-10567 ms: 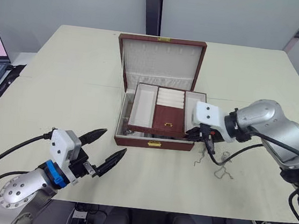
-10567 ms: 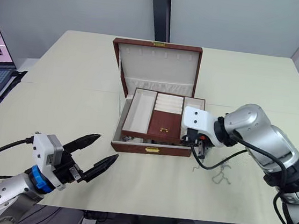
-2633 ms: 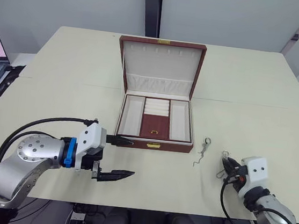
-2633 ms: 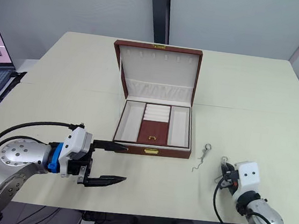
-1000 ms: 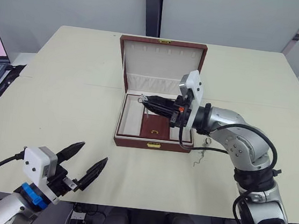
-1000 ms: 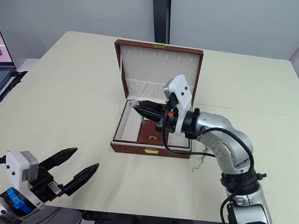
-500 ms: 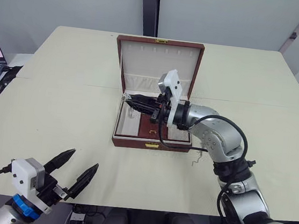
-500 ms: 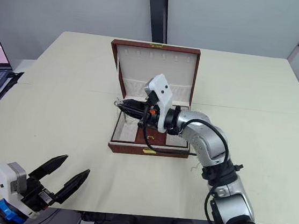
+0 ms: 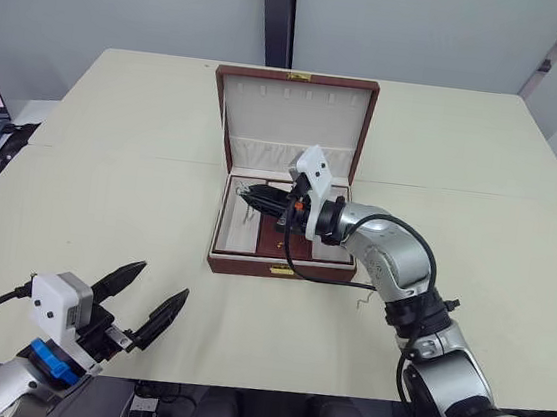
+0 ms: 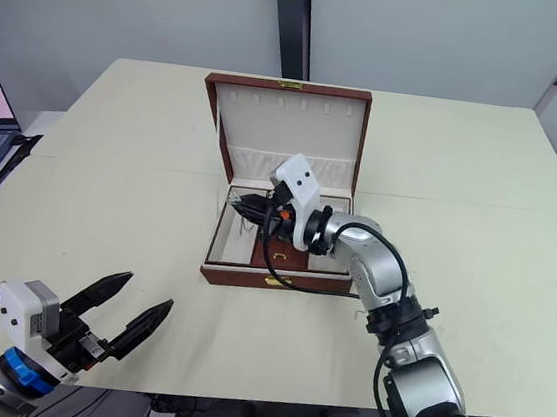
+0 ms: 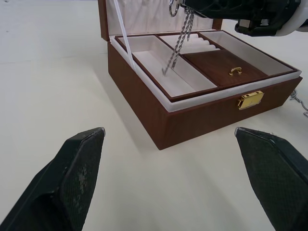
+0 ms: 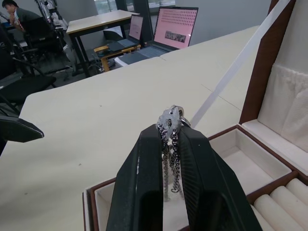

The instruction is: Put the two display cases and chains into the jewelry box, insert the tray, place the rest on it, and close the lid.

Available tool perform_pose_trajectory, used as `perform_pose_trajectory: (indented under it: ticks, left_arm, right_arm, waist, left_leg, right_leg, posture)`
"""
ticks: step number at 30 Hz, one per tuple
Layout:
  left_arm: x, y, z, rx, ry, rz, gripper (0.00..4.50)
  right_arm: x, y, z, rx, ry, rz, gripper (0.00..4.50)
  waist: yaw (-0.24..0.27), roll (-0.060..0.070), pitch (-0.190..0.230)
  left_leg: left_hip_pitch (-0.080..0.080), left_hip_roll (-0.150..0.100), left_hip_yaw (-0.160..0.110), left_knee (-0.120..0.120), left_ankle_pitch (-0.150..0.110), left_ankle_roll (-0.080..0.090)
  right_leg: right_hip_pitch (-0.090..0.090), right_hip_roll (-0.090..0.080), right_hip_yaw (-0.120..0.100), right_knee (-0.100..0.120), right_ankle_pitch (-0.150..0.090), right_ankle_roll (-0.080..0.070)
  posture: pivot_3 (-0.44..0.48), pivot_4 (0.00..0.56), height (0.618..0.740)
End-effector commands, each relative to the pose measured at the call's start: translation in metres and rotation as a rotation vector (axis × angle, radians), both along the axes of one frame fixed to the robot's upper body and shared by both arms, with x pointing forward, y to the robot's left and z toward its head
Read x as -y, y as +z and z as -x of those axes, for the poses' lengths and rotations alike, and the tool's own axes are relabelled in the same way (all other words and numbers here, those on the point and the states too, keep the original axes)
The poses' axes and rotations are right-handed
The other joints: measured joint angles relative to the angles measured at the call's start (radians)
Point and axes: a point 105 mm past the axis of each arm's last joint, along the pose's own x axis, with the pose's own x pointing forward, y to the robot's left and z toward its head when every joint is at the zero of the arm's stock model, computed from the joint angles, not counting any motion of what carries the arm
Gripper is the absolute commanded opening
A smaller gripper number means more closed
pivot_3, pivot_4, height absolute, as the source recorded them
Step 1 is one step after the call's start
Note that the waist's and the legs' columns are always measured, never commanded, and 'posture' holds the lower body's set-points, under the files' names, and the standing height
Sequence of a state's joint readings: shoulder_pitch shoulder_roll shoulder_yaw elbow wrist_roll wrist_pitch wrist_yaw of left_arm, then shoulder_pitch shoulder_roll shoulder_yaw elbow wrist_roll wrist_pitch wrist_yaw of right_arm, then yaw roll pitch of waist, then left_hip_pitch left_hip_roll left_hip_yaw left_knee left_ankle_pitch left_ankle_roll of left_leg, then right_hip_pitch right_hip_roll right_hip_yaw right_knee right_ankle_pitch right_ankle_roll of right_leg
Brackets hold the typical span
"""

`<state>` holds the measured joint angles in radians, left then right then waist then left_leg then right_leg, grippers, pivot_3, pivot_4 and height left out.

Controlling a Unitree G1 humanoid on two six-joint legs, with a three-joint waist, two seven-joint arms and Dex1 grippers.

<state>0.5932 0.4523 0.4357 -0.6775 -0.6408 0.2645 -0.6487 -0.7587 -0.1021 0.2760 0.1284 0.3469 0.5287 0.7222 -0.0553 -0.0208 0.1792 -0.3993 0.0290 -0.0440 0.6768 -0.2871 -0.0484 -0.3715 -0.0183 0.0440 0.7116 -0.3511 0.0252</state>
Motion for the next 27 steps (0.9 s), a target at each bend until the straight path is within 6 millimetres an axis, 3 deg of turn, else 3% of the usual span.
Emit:
perform_pose_trajectory:
  ticks: [1, 15, 17, 27]
  left_arm:
    - [0.007, 0.009, -0.001, 0.027, -0.029, -0.008, 4.5]
    - [0.017, 0.017, -0.007, 0.034, -0.051, -0.006, 4.5]
    - [0.018, 0.02, -0.009, 0.033, -0.055, -0.002, 4.5]
    - [0.021, 0.026, -0.024, 0.019, -0.095, 0.008, 4.5]
  right_arm:
    - [-0.006, 0.014, 0.0, 0.058, 0.005, -0.029, 0.25]
    - [-0.013, 0.012, -0.004, 0.076, -0.01, -0.015, 0.25]
    - [-0.012, 0.013, -0.002, 0.07, -0.004, -0.023, 0.97]
    - [0.006, 0.025, -0.004, 0.105, -0.019, -0.041, 3.65]
  waist:
    - [0.0, 0.0, 0.0]
    - [-0.001, 0.0, 0.0]
    - [-0.001, 0.0, 0.0]
    - [-0.001, 0.001, 0.0]
  left_leg:
    - [0.0, 0.0, 0.0, 0.0, 0.0, 0.0]
    - [0.0, 0.0, 0.0, 0.0, 0.0, 0.0]
    - [0.0, 0.0, 0.0, 0.0, 0.0, 0.0]
    - [0.0, 0.0, 0.0, 0.0, 0.0, 0.0]
  right_leg:
    - [0.0, 0.0, 0.0, 0.0, 0.0, 0.0]
    - [0.0, 0.0, 0.0, 0.0, 0.0, 0.0]
    - [0.0, 0.0, 0.0, 0.0, 0.0, 0.0]
    - [0.0, 0.0, 0.0, 0.0, 0.0, 0.0]
  posture:
    - [0.0, 0.15, 0.74]
    - [0.0, 0.15, 0.74]
    - [0.0, 0.15, 0.74]
    - [0.0, 0.15, 0.74]
